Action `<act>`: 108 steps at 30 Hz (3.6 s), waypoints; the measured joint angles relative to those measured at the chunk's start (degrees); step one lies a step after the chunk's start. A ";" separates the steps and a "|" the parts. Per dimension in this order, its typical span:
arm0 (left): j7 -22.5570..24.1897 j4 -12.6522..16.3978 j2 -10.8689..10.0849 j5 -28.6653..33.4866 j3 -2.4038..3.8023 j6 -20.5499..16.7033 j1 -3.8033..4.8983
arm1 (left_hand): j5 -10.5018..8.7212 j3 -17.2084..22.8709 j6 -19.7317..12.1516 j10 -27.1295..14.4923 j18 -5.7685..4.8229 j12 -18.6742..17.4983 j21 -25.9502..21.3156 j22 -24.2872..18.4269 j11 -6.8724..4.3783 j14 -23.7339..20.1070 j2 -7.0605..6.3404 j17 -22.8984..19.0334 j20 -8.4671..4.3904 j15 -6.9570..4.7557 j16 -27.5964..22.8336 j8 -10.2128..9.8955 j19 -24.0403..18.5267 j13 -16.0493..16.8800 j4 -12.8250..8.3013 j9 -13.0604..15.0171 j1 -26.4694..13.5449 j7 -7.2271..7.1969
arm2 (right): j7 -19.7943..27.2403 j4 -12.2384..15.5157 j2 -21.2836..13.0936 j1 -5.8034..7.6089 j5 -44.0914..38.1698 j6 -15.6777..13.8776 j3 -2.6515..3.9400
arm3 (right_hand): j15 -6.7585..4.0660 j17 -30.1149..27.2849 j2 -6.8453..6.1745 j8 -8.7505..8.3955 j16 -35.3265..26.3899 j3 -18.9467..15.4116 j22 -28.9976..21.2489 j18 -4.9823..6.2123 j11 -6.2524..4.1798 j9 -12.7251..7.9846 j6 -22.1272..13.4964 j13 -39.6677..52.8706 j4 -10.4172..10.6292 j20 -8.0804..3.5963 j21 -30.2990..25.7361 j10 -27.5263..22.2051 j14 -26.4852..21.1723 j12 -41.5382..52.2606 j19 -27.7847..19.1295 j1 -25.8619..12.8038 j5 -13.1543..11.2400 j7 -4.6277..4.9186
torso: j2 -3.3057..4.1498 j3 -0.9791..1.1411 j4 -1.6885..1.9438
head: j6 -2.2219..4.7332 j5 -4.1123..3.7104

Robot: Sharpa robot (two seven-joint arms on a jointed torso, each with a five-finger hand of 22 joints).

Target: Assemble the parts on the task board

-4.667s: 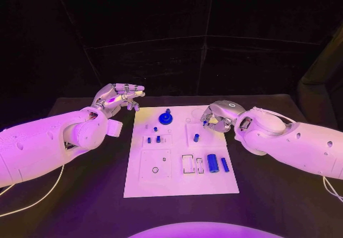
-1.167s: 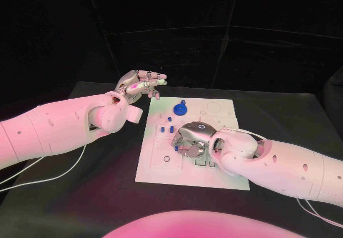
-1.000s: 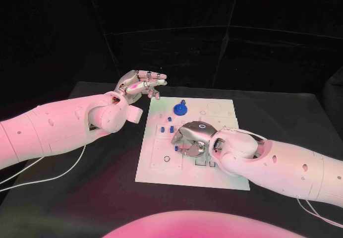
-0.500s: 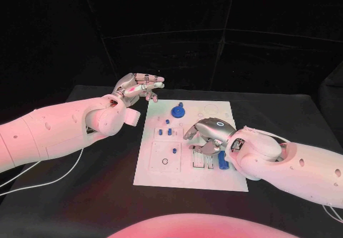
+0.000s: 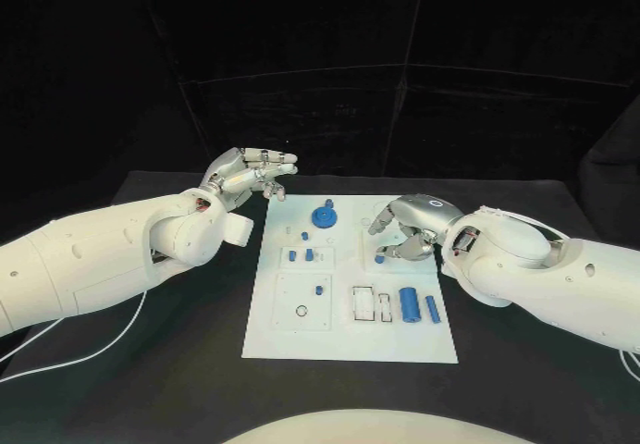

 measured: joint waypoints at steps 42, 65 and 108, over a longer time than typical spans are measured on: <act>-0.01 -0.56 0.07 0.01 0.00 0.13 -0.02 | 0.00 0.00 0.00 0.00 0.00 0.33 0.00 0.02 0.00 -0.42 0.00 -0.06 0.00 -0.01 0.00 0.43 0.00 0.07 0.00 0.00 0.00 0.00 | -1.04 -2.22 2.09 0.16 -2.80 9.62 -0.05 | -1.16 -0.43 4.47 1.68 0.38 5.98 1.28 0.00 -2.30 0.31 7.34 0.01 -0.20 -1.14 0.34 10.73 -0.10 3.83 1.56 4.47 -4.22 -0.33 | 0.04 0.05 0.06 | -0.76 -0.25; -0.05 -0.51 -0.27 0.01 0.00 0.20 -0.02 | 0.00 0.00 0.00 -0.21 0.00 0.33 0.00 -0.02 -0.21 -0.42 0.00 0.07 0.00 -0.01 0.00 0.43 0.00 0.06 0.00 0.00 0.00 0.00 | -0.05 7.85 -2.67 0.19 -0.81 1.83 0.36 | -1.67 0.37 4.98 1.89 1.01 8.93 2.62 -0.01 -2.40 0.42 8.50 0.20 -1.57 -1.73 1.39 12.26 0.00 3.38 2.16 4.68 -3.97 -0.51 | -0.25 -0.11 -0.03 | -0.51 -0.44; -0.12 -1.21 0.74 0.01 0.00 0.46 0.00 | 0.00 0.00 -0.20 -0.21 0.00 0.46 0.00 0.00 -0.21 -0.41 0.00 -0.20 0.00 0.00 0.00 0.43 0.00 0.06 0.00 0.01 0.00 -0.21 | 6.45 1.01 14.00 -6.44 -5.15 6.70 0.23 | -1.66 0.06 4.26 1.62 1.29 9.86 2.36 -0.01 -2.41 0.19 8.39 0.16 -2.07 -1.73 1.38 12.26 0.00 2.39 2.15 3.97 -2.50 -0.58 | -0.16 -0.07 0.07 | -2.30 2.78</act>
